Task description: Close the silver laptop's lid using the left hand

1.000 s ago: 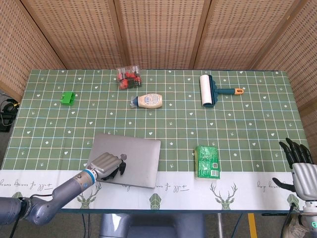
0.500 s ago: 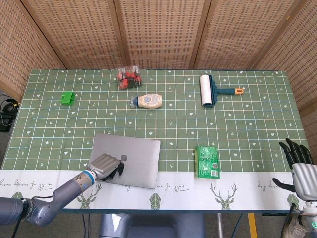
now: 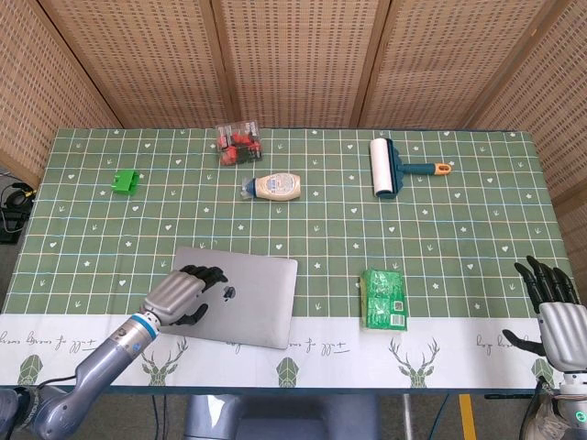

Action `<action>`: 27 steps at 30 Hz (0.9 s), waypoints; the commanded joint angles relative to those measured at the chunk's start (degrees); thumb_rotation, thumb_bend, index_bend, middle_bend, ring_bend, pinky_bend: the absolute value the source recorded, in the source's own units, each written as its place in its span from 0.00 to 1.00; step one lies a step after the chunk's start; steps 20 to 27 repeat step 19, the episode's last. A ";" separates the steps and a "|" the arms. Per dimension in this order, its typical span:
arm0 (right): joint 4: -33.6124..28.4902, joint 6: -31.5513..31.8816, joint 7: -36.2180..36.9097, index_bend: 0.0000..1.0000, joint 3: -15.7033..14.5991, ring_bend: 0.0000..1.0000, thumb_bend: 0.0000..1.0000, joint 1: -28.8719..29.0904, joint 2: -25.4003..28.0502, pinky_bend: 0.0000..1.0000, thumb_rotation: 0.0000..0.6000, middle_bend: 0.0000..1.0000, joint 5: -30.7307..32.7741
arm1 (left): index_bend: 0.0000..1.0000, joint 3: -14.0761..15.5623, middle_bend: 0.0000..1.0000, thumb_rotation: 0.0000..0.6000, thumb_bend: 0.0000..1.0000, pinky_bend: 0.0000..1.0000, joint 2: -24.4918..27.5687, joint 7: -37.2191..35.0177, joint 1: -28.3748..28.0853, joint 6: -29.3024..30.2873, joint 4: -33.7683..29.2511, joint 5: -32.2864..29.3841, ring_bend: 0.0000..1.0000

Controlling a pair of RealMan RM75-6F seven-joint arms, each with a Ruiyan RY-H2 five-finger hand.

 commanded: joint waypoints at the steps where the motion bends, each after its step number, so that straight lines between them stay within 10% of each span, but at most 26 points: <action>1: 0.24 -0.15 -0.29 0.02 -0.13 0.00 0.03 0.14 -0.39 0.00 1.00 0.00 -0.24 | 0.00 2.51 0.00 1.00 0.20 0.00 -2.58 1.80 12.28 19.74 3.64 13.20 0.00; 11: 1.13 -0.58 -3.37 0.00 -0.97 0.00 0.03 0.76 -2.53 0.00 1.00 0.00 -1.93 | 0.00 4.80 0.00 1.00 0.12 0.00 -6.12 0.98 28.32 37.97 16.91 20.57 0.00; 27: 0.93 -0.03 -5.39 0.00 -1.48 0.00 0.03 0.68 -3.35 0.00 1.00 0.00 -3.00 | 0.00 4.49 0.00 1.00 0.12 0.00 -7.21 -4.77 33.82 39.74 23.01 21.01 0.00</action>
